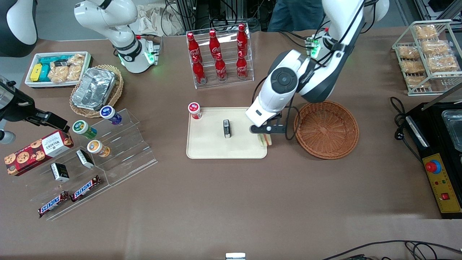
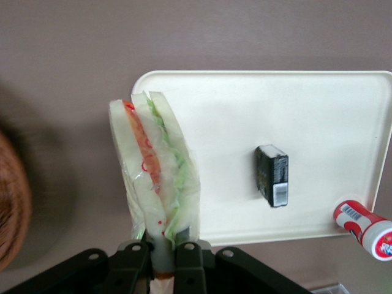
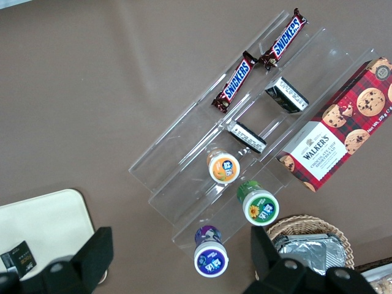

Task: Place sandwich from basket to tray
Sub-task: 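Carry the sandwich over the cream tray beside the black box, then lower the sandwich onto the tray and open the left gripper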

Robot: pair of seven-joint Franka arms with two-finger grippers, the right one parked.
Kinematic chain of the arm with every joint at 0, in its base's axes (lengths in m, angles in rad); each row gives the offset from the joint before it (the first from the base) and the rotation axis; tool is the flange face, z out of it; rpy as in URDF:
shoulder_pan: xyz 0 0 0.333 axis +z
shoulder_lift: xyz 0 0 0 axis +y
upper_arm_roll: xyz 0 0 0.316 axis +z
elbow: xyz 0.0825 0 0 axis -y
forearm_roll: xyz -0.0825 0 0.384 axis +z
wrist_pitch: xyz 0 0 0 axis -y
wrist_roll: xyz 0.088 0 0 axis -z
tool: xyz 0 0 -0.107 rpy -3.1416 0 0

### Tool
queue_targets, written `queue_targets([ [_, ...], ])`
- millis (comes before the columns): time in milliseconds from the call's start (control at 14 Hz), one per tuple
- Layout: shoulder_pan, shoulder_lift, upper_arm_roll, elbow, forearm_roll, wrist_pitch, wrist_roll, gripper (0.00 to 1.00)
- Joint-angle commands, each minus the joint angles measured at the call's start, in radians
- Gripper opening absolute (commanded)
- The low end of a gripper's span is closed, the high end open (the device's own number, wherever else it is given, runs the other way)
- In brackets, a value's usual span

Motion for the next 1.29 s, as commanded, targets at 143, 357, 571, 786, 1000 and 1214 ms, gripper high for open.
queue_targets([
  [143, -0.027, 0.086, 0.011, -0.025, -0.004, 0.142, 0.062, 0.00],
  [357, -0.031, 0.109, 0.011, -0.043, 0.015, 0.170, 0.062, 0.00],
  [571, -0.030, 0.120, 0.012, -0.042, 0.016, 0.170, 0.050, 0.99],
  [786, -0.016, 0.083, 0.017, -0.037, 0.021, 0.123, 0.053, 0.99],
  [1000, 0.048, 0.002, 0.018, -0.017, 0.022, -0.025, 0.087, 0.99],
  [1214, 0.166, -0.116, 0.017, -0.017, 0.018, -0.202, 0.264, 0.99],
])
